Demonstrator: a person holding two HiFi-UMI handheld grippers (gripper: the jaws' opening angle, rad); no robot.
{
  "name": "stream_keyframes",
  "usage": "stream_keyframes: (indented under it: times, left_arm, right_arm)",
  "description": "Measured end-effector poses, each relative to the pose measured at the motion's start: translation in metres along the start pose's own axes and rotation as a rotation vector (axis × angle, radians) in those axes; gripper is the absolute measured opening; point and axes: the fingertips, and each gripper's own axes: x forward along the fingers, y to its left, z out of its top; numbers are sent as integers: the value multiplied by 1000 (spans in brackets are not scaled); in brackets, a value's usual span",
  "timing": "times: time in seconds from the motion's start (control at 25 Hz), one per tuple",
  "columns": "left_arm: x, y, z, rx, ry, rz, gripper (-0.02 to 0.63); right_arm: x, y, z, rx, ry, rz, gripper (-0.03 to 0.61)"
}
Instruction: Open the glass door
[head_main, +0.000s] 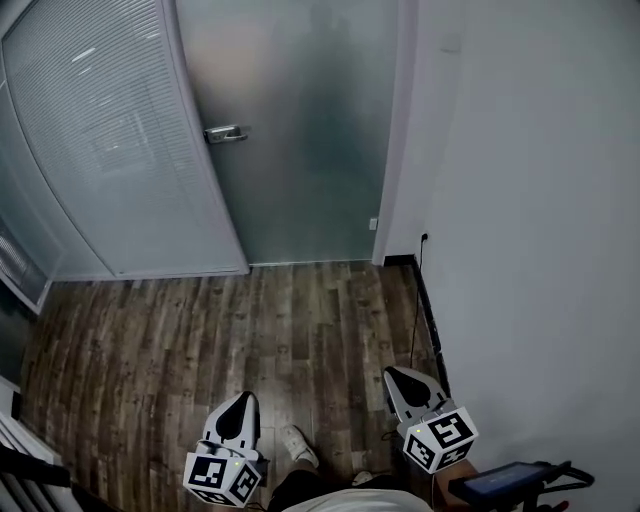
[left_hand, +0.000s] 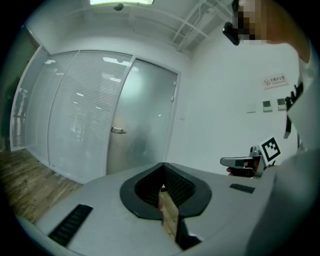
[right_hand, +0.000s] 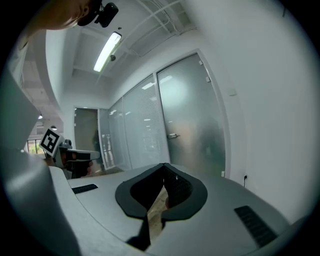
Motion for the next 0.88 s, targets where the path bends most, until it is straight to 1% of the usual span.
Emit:
stream_keyframes:
  times: [0.12,0.2,0.32,0.52,0.68,0.76,0.88]
  left_arm:
    - [48,14,9,5,-14,-27,-1]
    - [66,32,25,16,-36,-34,-1]
    - [80,66,46,30,-69,-30,-2]
    - [95,137,63,29,-87,6,-2]
    - [107,182,76,43,-75,31,0]
    - [112,197,81,41,-73,36,-1]
    - [121,216,83,33,-70,37,-2]
  right_arm:
    - [34,-28,5,-7,2,-29,2]
    - [64,-30,18,-13,-9,-29,2]
    - [109,-15,35,-41,-17,-2,2]
    - [186,27,54,-85,-31,59,2]
    - [235,55,69,-114,-28,109,2]
    - [251,61,74,-126,-19,119,2]
    - [272,61,77,-124,-10,107,2]
